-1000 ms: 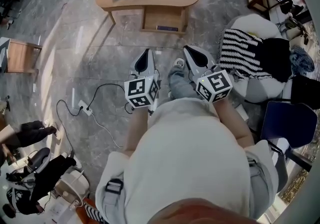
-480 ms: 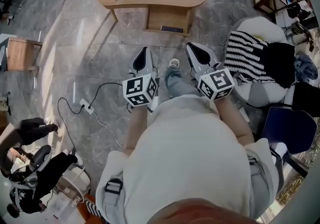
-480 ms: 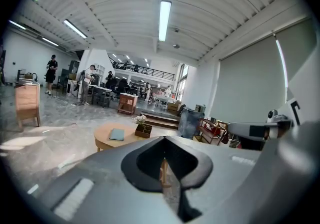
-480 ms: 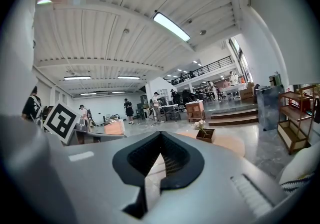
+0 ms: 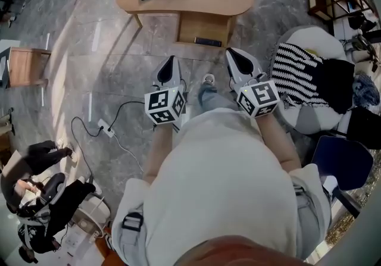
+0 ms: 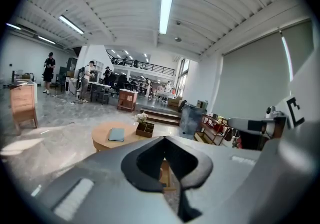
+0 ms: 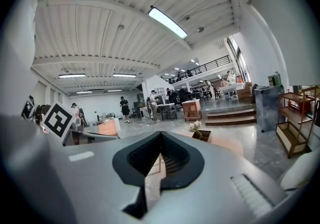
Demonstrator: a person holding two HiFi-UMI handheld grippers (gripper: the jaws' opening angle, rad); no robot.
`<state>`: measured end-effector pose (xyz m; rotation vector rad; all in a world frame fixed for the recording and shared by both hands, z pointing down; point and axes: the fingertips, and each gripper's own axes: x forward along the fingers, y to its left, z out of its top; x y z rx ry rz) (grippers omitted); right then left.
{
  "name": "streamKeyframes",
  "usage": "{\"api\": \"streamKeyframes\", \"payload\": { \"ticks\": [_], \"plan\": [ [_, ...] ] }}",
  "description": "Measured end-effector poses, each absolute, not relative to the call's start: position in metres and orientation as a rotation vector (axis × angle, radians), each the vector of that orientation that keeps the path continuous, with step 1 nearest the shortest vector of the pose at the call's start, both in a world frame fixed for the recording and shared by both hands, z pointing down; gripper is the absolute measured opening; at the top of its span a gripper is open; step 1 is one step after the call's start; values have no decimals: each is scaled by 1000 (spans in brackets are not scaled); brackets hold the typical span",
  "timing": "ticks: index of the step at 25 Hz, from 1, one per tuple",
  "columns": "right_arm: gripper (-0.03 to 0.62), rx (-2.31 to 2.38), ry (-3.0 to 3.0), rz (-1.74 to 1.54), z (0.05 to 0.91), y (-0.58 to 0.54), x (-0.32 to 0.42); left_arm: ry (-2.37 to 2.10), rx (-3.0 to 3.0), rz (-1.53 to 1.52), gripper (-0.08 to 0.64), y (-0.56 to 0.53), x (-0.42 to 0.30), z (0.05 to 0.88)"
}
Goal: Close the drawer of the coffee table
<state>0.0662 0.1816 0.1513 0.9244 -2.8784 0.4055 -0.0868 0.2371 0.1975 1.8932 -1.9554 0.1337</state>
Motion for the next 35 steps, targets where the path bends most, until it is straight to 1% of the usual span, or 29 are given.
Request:
{"api": "streamKeyframes", "payload": {
  "ticks": [9,18,29,31,32,33,35],
  "plan": [
    [0,963,-2829,444,170,110,48,-1913,1877,183,2,172,-117,217],
    [0,1026,-2721,504,218,32,38,-1838,1827,248,2,109,-152,266],
    [0,1052,-2589,599,284,-3,41,-1749,1739,289,3,75,-178,333],
    [0,1056,-2553,613,300,-5,45,-1729,1726,312,28,74,-179,347],
    [6,1056,-2535,624,309,-5,47,-1716,1722,324,56,73,-179,354],
    [42,1057,-2516,636,317,-5,50,-1701,1719,338,83,73,-179,362],
    [52,1061,-2479,655,335,-5,55,-1668,1712,365,107,72,-179,379]
  ]
}}
